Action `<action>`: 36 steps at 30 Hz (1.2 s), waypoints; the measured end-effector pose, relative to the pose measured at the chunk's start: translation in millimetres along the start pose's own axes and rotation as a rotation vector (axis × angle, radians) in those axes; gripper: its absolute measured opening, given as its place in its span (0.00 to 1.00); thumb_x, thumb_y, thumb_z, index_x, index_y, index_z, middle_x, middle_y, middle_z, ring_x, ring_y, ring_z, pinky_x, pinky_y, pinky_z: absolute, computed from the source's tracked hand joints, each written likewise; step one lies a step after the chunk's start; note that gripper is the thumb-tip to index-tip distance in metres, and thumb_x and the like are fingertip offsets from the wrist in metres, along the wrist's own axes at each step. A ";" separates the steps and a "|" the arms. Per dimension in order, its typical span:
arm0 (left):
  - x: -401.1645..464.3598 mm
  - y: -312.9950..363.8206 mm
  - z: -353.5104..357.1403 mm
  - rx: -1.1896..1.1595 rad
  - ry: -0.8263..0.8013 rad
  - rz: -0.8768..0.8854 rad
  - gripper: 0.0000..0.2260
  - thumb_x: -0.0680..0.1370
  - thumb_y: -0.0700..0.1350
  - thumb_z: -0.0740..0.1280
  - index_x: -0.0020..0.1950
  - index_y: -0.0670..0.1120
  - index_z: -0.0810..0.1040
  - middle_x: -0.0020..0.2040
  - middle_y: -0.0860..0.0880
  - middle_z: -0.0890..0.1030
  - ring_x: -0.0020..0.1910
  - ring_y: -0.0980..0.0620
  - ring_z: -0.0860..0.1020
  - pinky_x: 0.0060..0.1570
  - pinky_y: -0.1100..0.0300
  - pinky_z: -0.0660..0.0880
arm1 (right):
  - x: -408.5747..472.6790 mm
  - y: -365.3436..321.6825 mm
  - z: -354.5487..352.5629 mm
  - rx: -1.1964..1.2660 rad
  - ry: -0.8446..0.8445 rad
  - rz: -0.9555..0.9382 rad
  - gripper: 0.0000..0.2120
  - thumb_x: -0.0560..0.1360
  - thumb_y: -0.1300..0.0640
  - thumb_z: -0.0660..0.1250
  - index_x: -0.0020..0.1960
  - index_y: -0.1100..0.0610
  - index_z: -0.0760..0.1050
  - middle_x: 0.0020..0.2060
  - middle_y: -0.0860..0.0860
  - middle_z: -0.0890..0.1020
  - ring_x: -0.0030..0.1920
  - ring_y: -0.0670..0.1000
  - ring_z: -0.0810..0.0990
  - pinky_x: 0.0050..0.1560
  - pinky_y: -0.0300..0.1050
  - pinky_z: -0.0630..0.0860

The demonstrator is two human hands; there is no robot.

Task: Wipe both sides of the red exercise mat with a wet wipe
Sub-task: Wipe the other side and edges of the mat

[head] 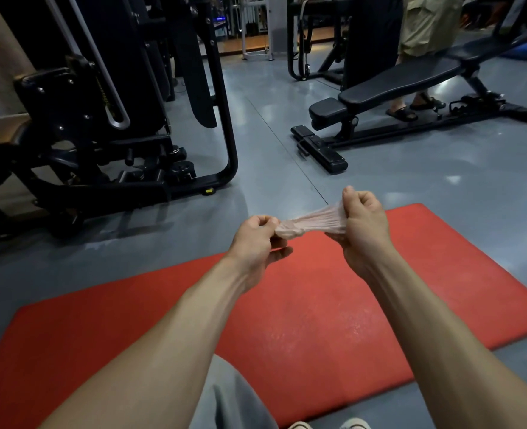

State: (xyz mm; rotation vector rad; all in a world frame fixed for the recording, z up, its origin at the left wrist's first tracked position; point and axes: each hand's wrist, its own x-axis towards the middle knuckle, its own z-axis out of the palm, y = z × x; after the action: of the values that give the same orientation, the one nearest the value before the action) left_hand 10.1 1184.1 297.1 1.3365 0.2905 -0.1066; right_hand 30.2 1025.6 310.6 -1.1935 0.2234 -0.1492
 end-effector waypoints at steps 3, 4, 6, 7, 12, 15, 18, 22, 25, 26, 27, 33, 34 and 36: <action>-9.5 9.5 -5.0 -0.035 -0.091 0.002 0.07 0.86 0.41 0.58 0.54 0.43 0.75 0.38 0.47 0.75 0.33 0.53 0.75 0.38 0.55 0.80 | 5.1 -1.7 -1.8 -0.070 -0.025 -0.069 0.11 0.84 0.51 0.61 0.44 0.51 0.66 0.28 0.48 0.69 0.23 0.45 0.69 0.25 0.37 0.66; -13.5 12.7 -7.3 -0.035 -0.126 -0.014 0.08 0.87 0.44 0.58 0.56 0.43 0.76 0.39 0.46 0.75 0.35 0.52 0.75 0.39 0.54 0.81 | 4.7 -1.2 -0.7 -0.086 -0.047 -0.083 0.11 0.84 0.50 0.61 0.44 0.51 0.67 0.28 0.47 0.69 0.24 0.45 0.68 0.26 0.38 0.66; -19.1 19.6 -7.7 -0.006 -0.205 -0.076 0.17 0.85 0.56 0.60 0.59 0.44 0.78 0.41 0.46 0.76 0.38 0.51 0.76 0.42 0.53 0.82 | 3.0 -0.9 2.9 -0.110 -0.096 -0.101 0.10 0.84 0.50 0.62 0.45 0.50 0.69 0.29 0.46 0.70 0.26 0.46 0.68 0.29 0.40 0.67; -21.0 20.8 -6.6 0.024 -0.228 -0.099 0.21 0.81 0.62 0.63 0.58 0.44 0.78 0.42 0.46 0.77 0.39 0.51 0.76 0.44 0.52 0.82 | 1.0 0.1 4.6 -0.113 -0.122 -0.102 0.09 0.84 0.50 0.62 0.46 0.50 0.69 0.28 0.46 0.71 0.27 0.46 0.68 0.29 0.41 0.68; -17.7 -7.2 -1.3 0.157 -0.190 -0.051 0.16 0.71 0.53 0.78 0.50 0.46 0.77 0.44 0.47 0.76 0.34 0.56 0.73 0.41 0.56 0.81 | -3.5 7.0 11.6 -0.084 -0.273 -0.077 0.08 0.85 0.52 0.60 0.51 0.55 0.65 0.25 0.50 0.68 0.27 0.51 0.66 0.27 0.43 0.61; -7.6 -27.6 -19.6 0.165 -0.095 -0.052 0.08 0.75 0.40 0.76 0.45 0.46 0.77 0.42 0.45 0.76 0.32 0.56 0.73 0.36 0.59 0.81 | -2.4 13.7 21.5 -0.212 -0.239 -0.064 0.10 0.84 0.51 0.62 0.45 0.52 0.69 0.26 0.46 0.73 0.27 0.47 0.71 0.30 0.41 0.69; 6.7 -21.1 -45.4 0.207 -0.039 -0.049 0.07 0.78 0.36 0.72 0.44 0.46 0.77 0.39 0.46 0.78 0.34 0.54 0.74 0.35 0.59 0.82 | -0.2 16.9 29.0 -0.134 -0.221 -0.003 0.11 0.84 0.52 0.63 0.43 0.52 0.69 0.28 0.47 0.73 0.28 0.46 0.73 0.31 0.42 0.73; 11.9 -7.9 -81.4 0.200 -0.109 -0.081 0.05 0.79 0.34 0.70 0.49 0.43 0.78 0.38 0.46 0.79 0.35 0.53 0.78 0.42 0.56 0.83 | 1.5 18.2 37.6 -0.074 -0.190 0.108 0.13 0.84 0.53 0.62 0.41 0.53 0.68 0.28 0.50 0.74 0.27 0.47 0.74 0.28 0.41 0.75; 7.9 2.2 -112.7 0.176 -0.212 -0.123 0.06 0.78 0.31 0.70 0.52 0.40 0.79 0.42 0.42 0.82 0.38 0.49 0.83 0.49 0.54 0.84 | 7.8 29.8 39.7 -0.124 -0.125 0.165 0.13 0.84 0.52 0.62 0.41 0.52 0.68 0.30 0.51 0.72 0.28 0.48 0.72 0.29 0.40 0.73; 7.0 6.1 -124.7 0.176 -0.227 -0.128 0.06 0.78 0.31 0.70 0.51 0.40 0.80 0.44 0.41 0.83 0.40 0.49 0.83 0.51 0.54 0.84 | 10.6 35.1 39.2 -0.154 -0.108 0.177 0.13 0.84 0.52 0.63 0.41 0.52 0.68 0.31 0.50 0.71 0.29 0.48 0.72 0.30 0.40 0.72; 6.6 9.5 -134.4 0.174 -0.234 -0.130 0.06 0.78 0.32 0.70 0.51 0.41 0.80 0.45 0.41 0.83 0.41 0.48 0.83 0.51 0.54 0.84 | 12.6 38.5 37.5 -0.185 -0.093 0.183 0.12 0.83 0.52 0.63 0.41 0.51 0.68 0.31 0.50 0.71 0.29 0.48 0.72 0.30 0.40 0.72; 6.1 22.5 -189.2 0.029 -0.183 -0.129 0.07 0.82 0.34 0.63 0.53 0.42 0.80 0.44 0.45 0.83 0.39 0.50 0.82 0.43 0.55 0.84 | 10.7 66.2 50.7 -0.362 -0.130 0.197 0.13 0.82 0.50 0.66 0.40 0.51 0.68 0.29 0.48 0.70 0.24 0.45 0.67 0.24 0.36 0.63; 6.2 21.9 -193.4 0.013 -0.166 -0.138 0.08 0.83 0.33 0.61 0.53 0.42 0.79 0.43 0.45 0.82 0.37 0.51 0.81 0.41 0.56 0.83 | 8.1 70.0 54.3 -0.360 -0.166 0.212 0.13 0.81 0.50 0.67 0.41 0.51 0.69 0.28 0.48 0.70 0.24 0.45 0.67 0.24 0.36 0.61; 7.5 18.5 -197.0 0.018 -0.146 -0.160 0.08 0.85 0.35 0.59 0.54 0.41 0.78 0.44 0.44 0.80 0.35 0.53 0.77 0.33 0.59 0.80 | 1.6 73.5 60.5 -0.339 -0.265 0.268 0.11 0.80 0.47 0.68 0.44 0.52 0.71 0.27 0.47 0.70 0.24 0.44 0.66 0.22 0.35 0.59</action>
State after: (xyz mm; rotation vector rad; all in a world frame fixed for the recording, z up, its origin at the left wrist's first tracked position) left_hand -7.2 1379.9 272.6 1.3142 0.2728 -0.3408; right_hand 46.6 1106.5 263.1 -1.4905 0.1770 0.2916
